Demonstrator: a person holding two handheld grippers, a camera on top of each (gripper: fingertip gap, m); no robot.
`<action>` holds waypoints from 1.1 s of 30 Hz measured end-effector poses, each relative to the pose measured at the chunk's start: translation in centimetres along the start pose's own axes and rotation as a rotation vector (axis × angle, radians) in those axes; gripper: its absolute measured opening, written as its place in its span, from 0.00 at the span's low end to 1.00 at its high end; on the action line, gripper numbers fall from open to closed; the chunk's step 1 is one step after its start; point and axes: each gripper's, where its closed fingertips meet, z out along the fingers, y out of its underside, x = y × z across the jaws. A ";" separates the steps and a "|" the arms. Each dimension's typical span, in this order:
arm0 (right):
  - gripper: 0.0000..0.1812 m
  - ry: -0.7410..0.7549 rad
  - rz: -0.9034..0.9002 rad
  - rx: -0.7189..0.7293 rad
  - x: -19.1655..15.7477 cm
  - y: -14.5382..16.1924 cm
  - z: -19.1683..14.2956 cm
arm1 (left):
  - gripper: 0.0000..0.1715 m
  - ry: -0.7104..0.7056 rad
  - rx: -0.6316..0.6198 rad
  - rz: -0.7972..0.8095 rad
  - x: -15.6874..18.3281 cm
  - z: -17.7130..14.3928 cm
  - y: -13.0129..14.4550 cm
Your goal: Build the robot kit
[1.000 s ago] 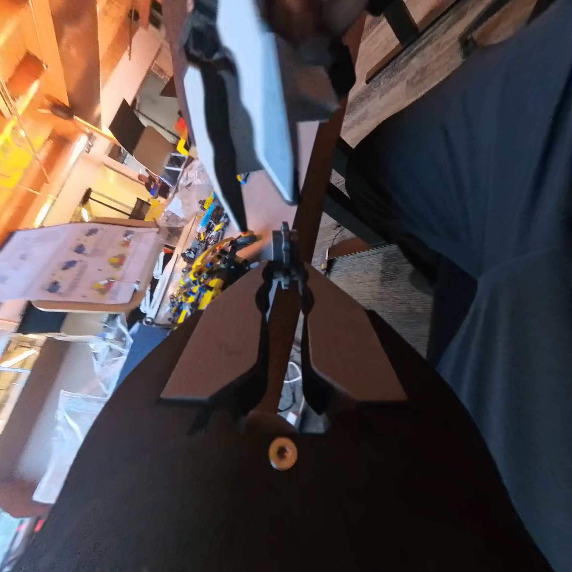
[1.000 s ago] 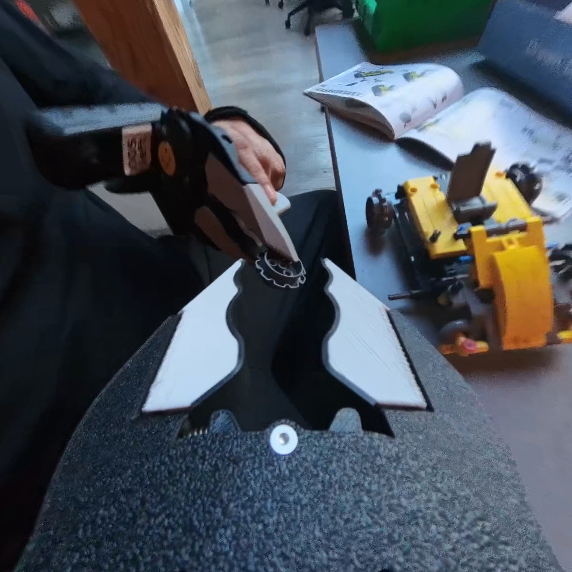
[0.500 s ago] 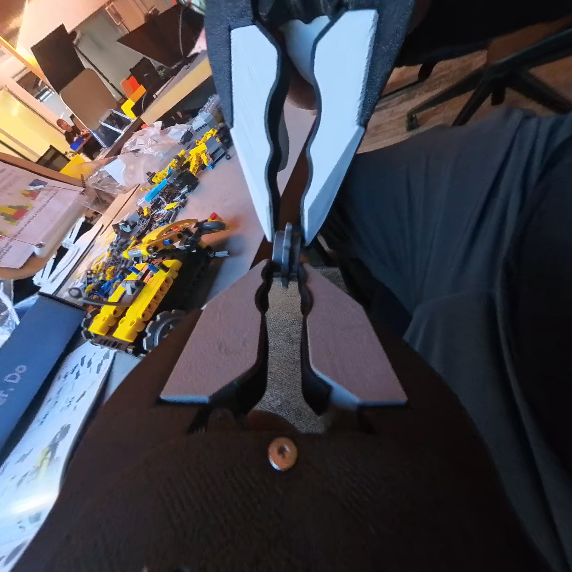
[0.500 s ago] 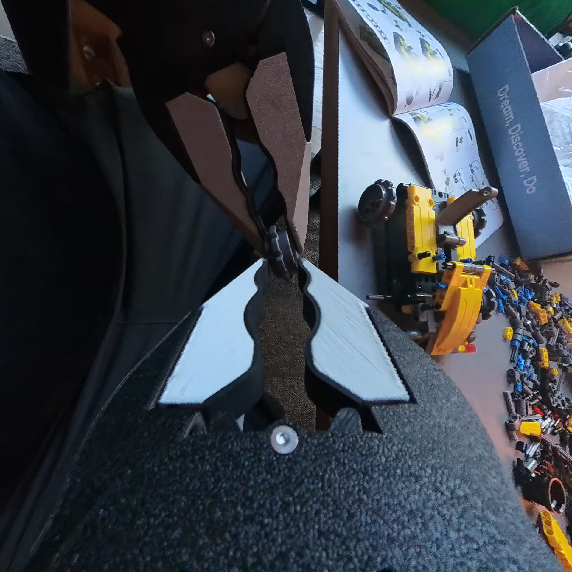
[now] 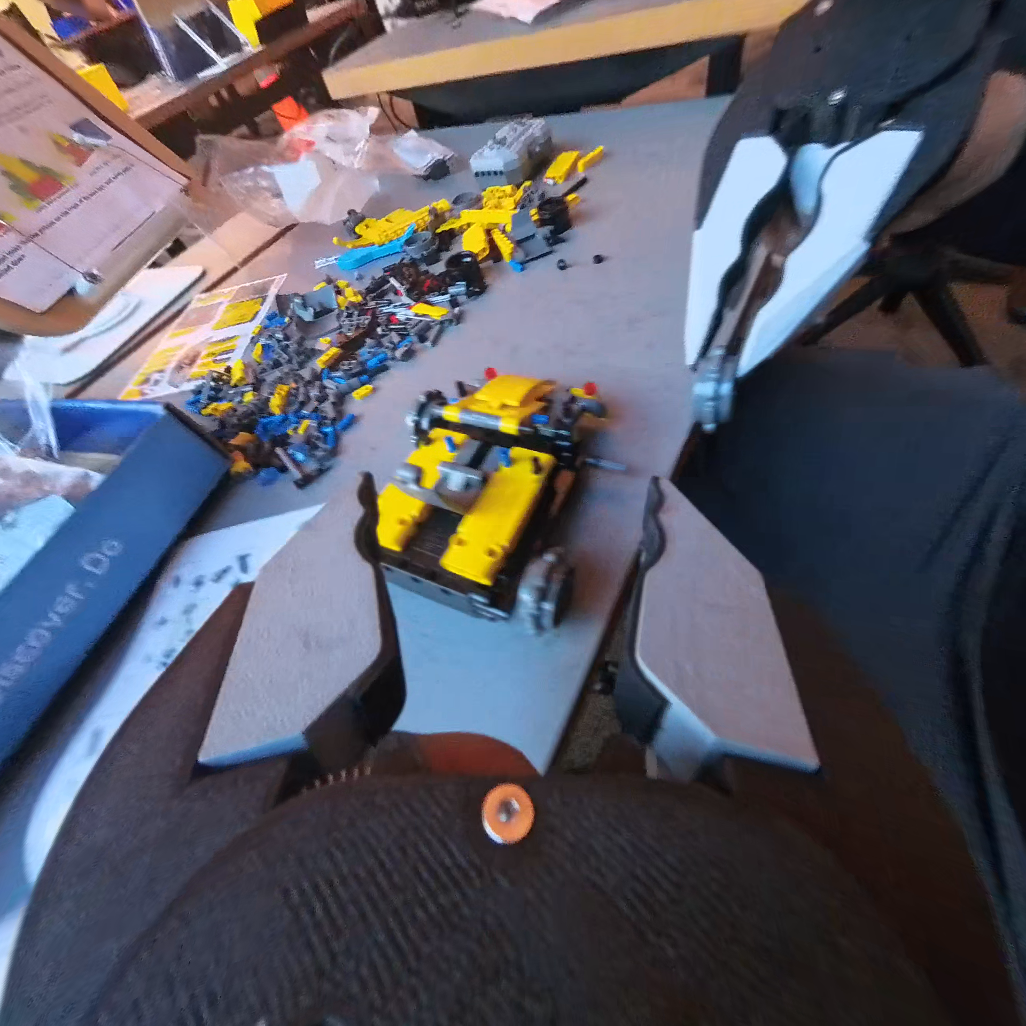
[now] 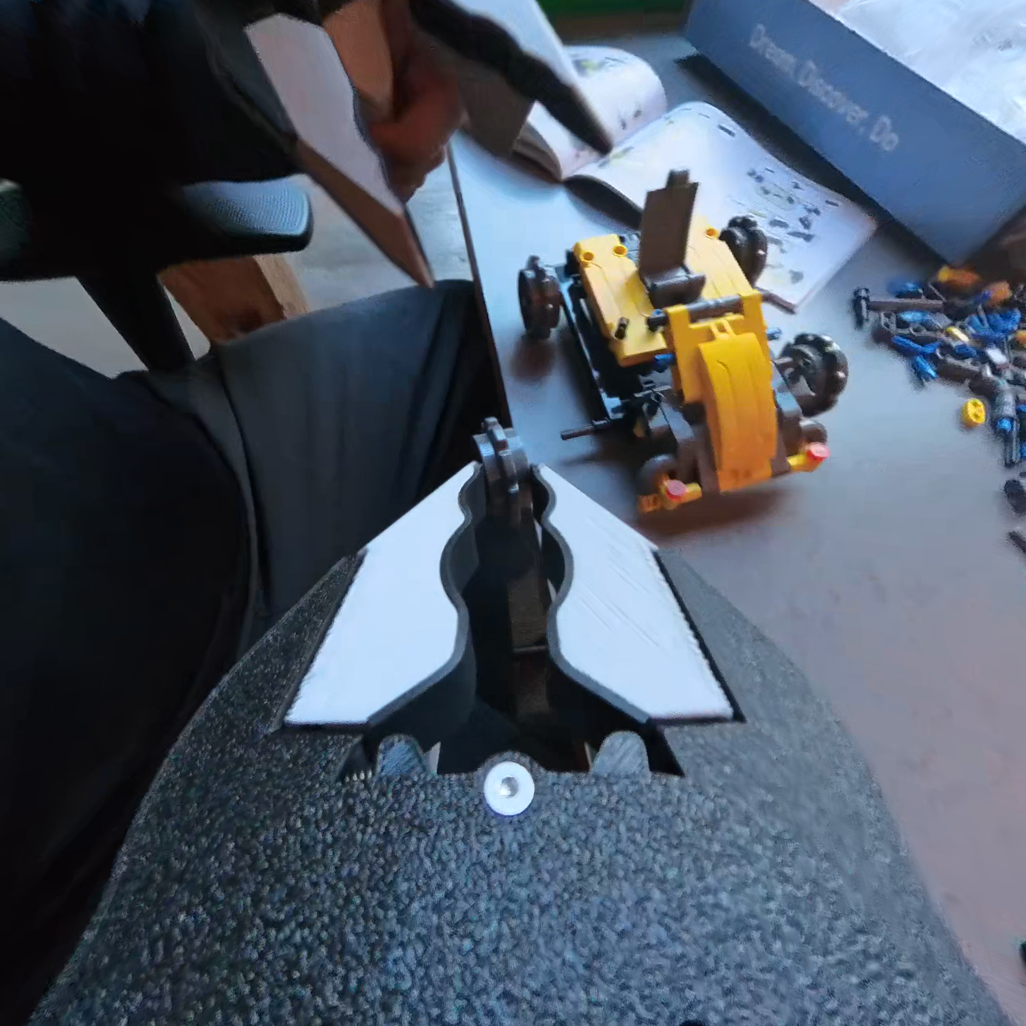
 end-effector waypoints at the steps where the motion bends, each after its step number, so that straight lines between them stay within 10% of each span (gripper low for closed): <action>1: 0.09 -0.011 0.031 0.011 0.2 0.1 -0.2 | 0.56 0.020 -0.025 0.017 -0.9 0.4 -0.2; 17: 0.09 -0.175 0.474 0.110 2.2 1.3 0.7 | 0.56 0.391 -0.653 0.197 -1.5 5.9 6.5; 33: 0.09 -0.152 0.506 0.113 2.6 1.3 1.6 | 0.55 0.394 -0.670 0.112 -1.4 6.5 6.3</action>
